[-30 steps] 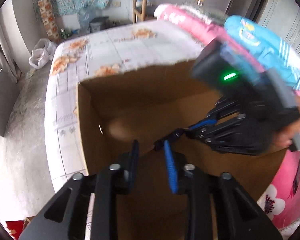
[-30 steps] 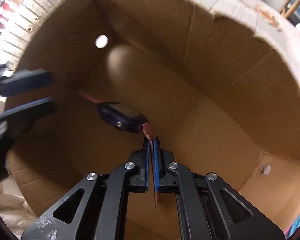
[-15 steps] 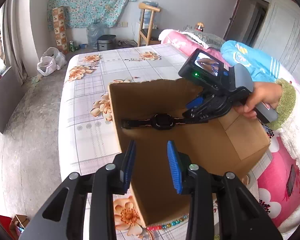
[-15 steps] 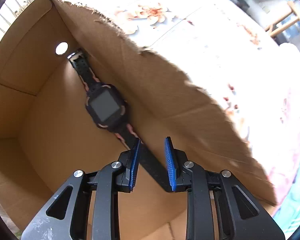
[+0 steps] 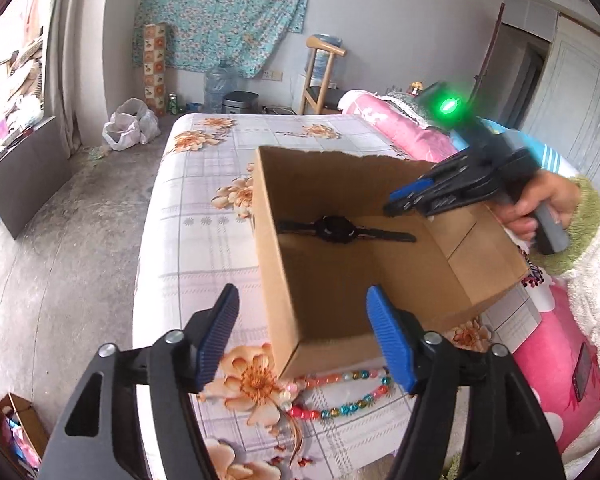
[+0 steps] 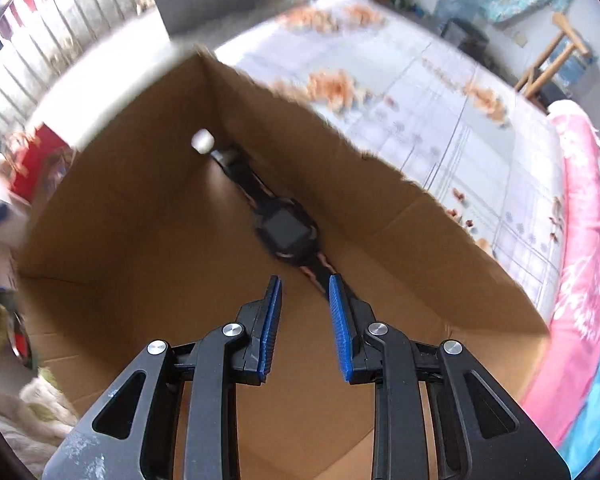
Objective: Organize jewelry
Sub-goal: 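Open the right gripper to drop the smartwatch into the box, then move the right gripper back toward the multicolour bead bracelet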
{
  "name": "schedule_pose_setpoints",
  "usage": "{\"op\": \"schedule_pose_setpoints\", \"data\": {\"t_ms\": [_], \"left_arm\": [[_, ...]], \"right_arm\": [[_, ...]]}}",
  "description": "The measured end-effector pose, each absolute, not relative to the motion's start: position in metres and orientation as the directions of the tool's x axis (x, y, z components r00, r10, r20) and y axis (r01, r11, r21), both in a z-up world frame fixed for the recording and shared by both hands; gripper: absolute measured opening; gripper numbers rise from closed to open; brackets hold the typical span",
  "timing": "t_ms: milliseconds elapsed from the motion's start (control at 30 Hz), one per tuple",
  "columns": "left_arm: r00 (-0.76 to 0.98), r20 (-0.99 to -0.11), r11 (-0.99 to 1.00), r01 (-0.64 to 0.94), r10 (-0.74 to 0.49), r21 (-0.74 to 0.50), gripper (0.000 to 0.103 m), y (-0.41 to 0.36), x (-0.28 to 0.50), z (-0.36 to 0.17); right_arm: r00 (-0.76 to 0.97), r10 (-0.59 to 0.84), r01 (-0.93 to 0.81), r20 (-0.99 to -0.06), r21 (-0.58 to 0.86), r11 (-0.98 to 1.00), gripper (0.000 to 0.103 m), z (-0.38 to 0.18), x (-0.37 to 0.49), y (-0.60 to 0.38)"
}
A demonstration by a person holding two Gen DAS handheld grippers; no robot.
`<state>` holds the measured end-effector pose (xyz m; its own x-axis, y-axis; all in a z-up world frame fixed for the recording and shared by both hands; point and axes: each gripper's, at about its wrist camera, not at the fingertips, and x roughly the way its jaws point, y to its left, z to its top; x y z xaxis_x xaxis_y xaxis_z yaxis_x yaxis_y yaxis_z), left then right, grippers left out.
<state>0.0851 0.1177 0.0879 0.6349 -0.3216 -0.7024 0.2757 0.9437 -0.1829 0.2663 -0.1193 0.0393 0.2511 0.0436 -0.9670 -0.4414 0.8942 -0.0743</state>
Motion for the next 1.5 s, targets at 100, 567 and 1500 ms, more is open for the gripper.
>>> {"op": "schedule_pose_setpoints", "data": {"t_ms": [100,567,1500], "left_arm": [[0.635,-0.716,0.954,0.245,-0.291,-0.170,0.074,0.122,0.069,0.075],[0.530,-0.833,0.977,0.205,-0.159,-0.057,0.086,0.097,0.027,-0.001],[0.450,-0.889,0.975,0.221,-0.088,0.016,0.098,0.081,0.040,-0.029]], "right_arm": [[0.353,0.144,-0.412,-0.925,-0.016,0.911,0.029,0.078,0.226,-0.123],[0.572,0.133,-0.141,-0.809,0.063,0.988,0.070,0.068,0.052,-0.149],[0.604,-0.122,0.003,-0.787,-0.150,0.989,0.095,0.011,0.039,-0.125]]}}
